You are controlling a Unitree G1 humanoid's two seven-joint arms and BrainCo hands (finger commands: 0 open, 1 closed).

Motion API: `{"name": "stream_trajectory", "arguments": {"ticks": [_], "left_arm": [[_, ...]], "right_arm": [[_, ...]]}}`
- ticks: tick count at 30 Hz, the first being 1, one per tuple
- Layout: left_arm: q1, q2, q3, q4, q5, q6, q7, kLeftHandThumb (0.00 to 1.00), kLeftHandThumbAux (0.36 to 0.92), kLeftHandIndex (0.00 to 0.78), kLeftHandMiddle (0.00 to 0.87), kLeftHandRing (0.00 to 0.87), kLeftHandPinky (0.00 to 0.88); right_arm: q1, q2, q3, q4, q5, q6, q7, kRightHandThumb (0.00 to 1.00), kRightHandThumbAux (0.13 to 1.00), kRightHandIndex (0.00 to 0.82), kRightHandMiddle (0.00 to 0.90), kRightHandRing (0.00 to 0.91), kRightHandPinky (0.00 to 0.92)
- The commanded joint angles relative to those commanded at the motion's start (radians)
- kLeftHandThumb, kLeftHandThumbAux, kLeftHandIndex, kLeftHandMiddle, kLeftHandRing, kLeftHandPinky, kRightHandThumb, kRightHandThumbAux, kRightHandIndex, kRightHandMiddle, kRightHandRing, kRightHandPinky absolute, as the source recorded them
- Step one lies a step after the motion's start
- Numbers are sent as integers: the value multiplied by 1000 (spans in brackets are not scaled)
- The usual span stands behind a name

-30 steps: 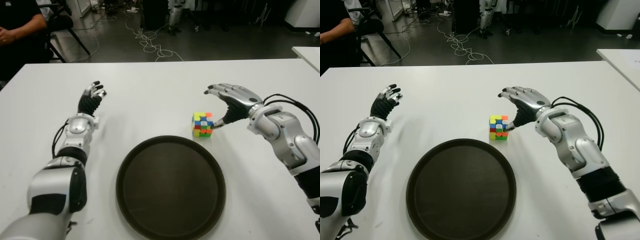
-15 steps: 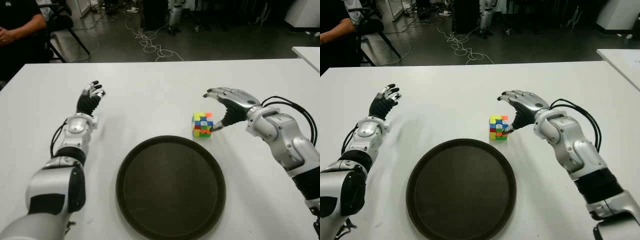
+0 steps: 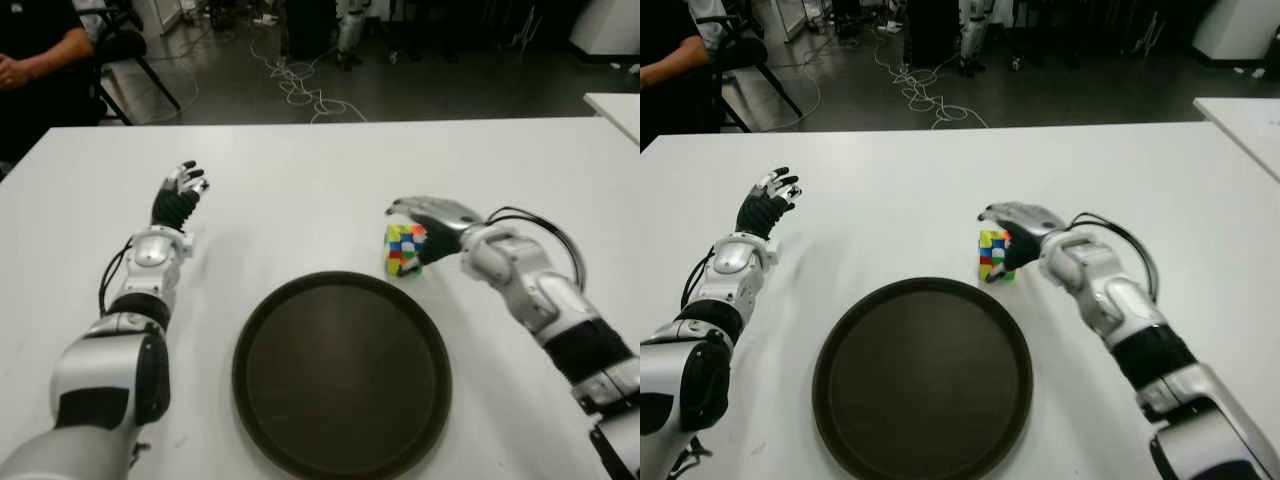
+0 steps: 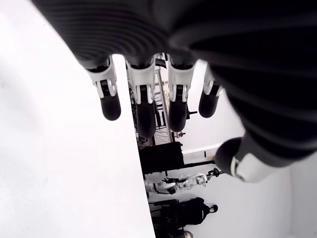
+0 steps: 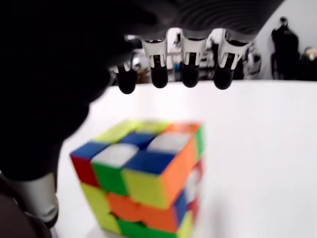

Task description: Pick up the Rubik's Cube and put it in the plate

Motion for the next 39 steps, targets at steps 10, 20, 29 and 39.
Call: {"name": "stream_trajectory", "arguments": {"ticks": [10,20,29,39], "left_arm": [[-2,2,-3,0,-3,9,4,149,559,78,152,141,117],[-2,3,-2,0,-4,13,1,147,564,83,149,127,96],[-1,4,-5,0,-1,12,8,143,574,78,145,123,94],[-1,7,-8,1,1,14,11,136,582,70,141,124,99]], "right_arm": [[-19,7,19,0,-16,13,26,0,715,28,0,59,147],[-28,29,18,39,-19,16,-5,0,716,28,8,78,171],[-40,49,17,85,-18,13,-43,0,707,29,18,86,172],[-54,62,18,122,-14,16,-62,0,690,31,27,84,158]]}}
